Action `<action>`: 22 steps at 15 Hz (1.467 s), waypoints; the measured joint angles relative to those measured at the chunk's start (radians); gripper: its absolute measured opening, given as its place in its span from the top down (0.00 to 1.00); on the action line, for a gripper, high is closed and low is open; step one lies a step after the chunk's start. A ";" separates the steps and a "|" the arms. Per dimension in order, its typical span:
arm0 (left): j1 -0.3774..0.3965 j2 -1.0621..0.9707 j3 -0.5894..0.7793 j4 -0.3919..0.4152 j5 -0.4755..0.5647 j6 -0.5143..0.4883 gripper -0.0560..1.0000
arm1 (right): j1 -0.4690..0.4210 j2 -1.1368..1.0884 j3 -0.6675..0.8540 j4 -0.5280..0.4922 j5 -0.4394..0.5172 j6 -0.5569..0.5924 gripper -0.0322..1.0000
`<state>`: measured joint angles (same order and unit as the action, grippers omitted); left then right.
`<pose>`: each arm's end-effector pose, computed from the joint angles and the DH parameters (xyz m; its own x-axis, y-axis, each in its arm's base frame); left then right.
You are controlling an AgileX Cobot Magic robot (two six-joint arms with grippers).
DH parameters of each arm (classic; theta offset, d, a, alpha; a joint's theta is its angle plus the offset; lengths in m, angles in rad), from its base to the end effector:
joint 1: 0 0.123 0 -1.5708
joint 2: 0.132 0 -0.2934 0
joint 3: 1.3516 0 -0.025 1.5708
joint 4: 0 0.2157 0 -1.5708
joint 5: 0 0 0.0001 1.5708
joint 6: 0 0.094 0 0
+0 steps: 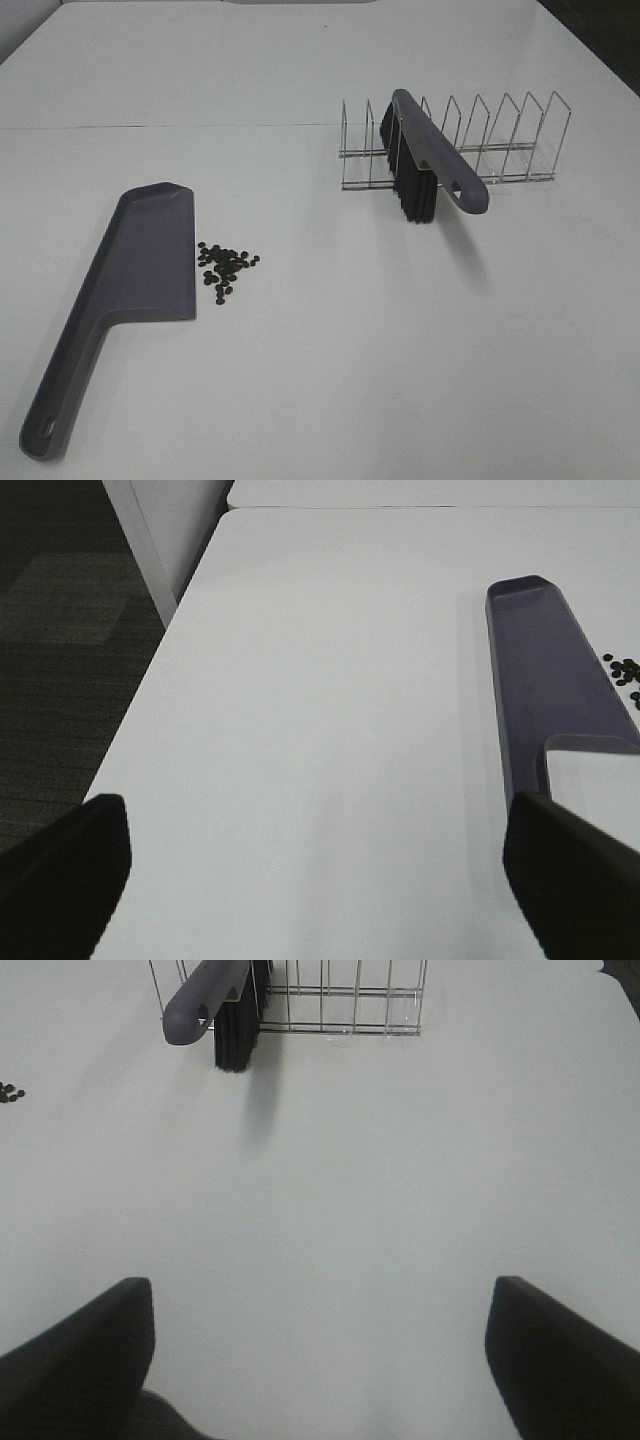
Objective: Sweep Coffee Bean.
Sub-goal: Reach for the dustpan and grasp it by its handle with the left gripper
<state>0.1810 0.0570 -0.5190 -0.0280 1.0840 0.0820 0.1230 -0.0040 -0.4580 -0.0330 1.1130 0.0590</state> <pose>-0.0354 -0.0088 0.2641 -0.5110 -0.0235 -0.8593 -0.1241 0.9912 0.0467 -0.0400 -0.0078 0.2441 -0.5340 -0.0213 -0.8452 -0.0742 0.9970 0.0217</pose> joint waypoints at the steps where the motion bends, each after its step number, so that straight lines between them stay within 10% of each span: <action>1: 0.000 0.000 0.000 0.000 0.000 0.000 0.06 | 0.000 0.000 0.000 0.000 0.000 0.000 0.23; 22: 0.000 0.000 0.000 0.000 0.000 0.000 0.07 | 0.000 0.000 0.000 0.000 0.000 0.000 0.23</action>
<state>0.1810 0.0570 -0.5190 -0.0280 1.0840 0.0820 0.1230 -0.0040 -0.4580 -0.0330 1.1130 0.0590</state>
